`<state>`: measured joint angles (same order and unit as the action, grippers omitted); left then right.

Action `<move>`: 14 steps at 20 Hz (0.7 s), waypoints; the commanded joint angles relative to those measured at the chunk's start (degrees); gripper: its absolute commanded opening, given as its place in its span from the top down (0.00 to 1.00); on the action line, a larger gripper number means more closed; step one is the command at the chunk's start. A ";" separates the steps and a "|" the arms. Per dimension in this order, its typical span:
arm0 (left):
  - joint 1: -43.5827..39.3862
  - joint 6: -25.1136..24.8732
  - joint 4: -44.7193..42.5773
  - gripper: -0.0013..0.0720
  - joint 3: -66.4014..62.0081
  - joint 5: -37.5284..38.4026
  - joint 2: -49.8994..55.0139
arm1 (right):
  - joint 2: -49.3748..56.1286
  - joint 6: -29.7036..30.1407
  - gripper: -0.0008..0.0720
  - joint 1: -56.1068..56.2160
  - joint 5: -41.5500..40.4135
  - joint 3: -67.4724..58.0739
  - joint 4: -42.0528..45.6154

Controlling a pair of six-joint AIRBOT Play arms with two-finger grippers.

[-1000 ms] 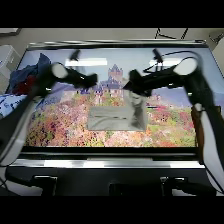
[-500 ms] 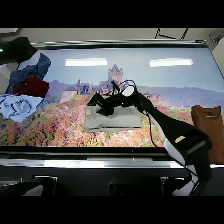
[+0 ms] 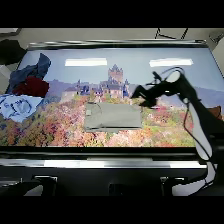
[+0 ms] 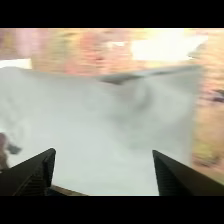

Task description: Fold the clothes and pants, and hang the long-sleeved shirts on hangers.

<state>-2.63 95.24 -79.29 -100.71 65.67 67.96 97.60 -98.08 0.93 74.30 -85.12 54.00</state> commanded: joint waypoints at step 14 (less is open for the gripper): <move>-1.05 1.88 -0.04 0.95 0.00 0.96 -0.02 | 9.16 26.43 0.88 -2.99 1.75 13.86 -22.99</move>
<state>-3.25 96.53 -79.50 -100.71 66.63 67.96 106.15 -75.77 -3.40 74.76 -71.26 34.13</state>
